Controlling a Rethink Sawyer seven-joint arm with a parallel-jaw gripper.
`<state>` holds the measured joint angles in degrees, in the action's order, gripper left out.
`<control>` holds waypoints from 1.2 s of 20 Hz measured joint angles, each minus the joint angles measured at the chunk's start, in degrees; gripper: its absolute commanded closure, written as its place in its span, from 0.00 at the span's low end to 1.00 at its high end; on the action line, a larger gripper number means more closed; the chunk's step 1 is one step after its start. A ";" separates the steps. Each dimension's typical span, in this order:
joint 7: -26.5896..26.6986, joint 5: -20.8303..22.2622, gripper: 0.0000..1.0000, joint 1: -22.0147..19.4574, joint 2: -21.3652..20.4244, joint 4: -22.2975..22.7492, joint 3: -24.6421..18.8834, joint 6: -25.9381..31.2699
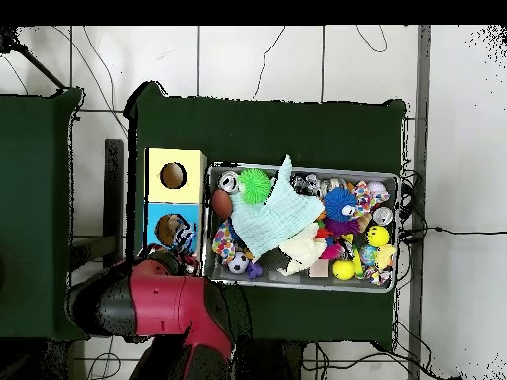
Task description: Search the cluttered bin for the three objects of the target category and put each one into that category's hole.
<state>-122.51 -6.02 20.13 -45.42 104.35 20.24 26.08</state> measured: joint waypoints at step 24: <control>-0.37 -8.77 1.00 7.95 5.03 -0.41 4.22 -0.02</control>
<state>-122.88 -14.78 28.08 -40.39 103.94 24.46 26.06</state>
